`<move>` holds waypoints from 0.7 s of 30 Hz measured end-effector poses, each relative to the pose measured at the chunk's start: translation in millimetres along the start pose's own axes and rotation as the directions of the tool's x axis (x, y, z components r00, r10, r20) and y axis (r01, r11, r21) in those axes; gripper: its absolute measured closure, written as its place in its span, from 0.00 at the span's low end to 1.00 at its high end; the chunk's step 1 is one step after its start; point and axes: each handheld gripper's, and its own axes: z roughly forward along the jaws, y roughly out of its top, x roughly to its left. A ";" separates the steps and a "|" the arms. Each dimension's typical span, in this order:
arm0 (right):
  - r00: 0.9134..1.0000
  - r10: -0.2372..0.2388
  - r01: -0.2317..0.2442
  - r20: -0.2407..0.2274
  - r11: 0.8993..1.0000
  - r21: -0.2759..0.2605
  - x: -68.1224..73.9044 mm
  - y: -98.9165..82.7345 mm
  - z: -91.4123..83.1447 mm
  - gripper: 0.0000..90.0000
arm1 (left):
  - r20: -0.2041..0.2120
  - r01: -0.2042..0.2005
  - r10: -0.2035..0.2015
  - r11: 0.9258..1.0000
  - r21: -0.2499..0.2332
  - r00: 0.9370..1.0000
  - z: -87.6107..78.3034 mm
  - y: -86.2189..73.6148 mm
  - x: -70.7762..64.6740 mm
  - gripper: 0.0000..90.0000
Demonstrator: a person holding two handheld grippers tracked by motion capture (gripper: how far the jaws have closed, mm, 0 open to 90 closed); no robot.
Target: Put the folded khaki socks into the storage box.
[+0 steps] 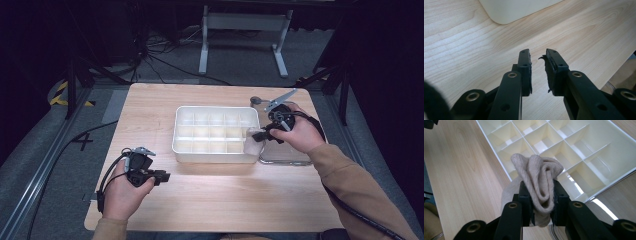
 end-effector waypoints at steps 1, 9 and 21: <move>1.000 -0.007 0.007 0.004 1.000 0.009 -0.8 1.6 0.7 0.83 | 0.002 -0.003 0.003 1.000 0.000 1.000 0.2 0.1 0.3 0.83; 0.999 -0.037 0.035 0.036 0.999 0.036 -5.5 7.6 8.6 0.83 | 0.005 -0.006 0.006 1.000 0.000 1.000 1.4 1.7 0.5 0.83; 0.982 -0.143 0.132 0.120 0.987 0.094 -8.6 7.7 30.2 0.83 | 0.009 -0.004 0.004 1.000 0.002 1.000 3.4 2.9 0.1 0.82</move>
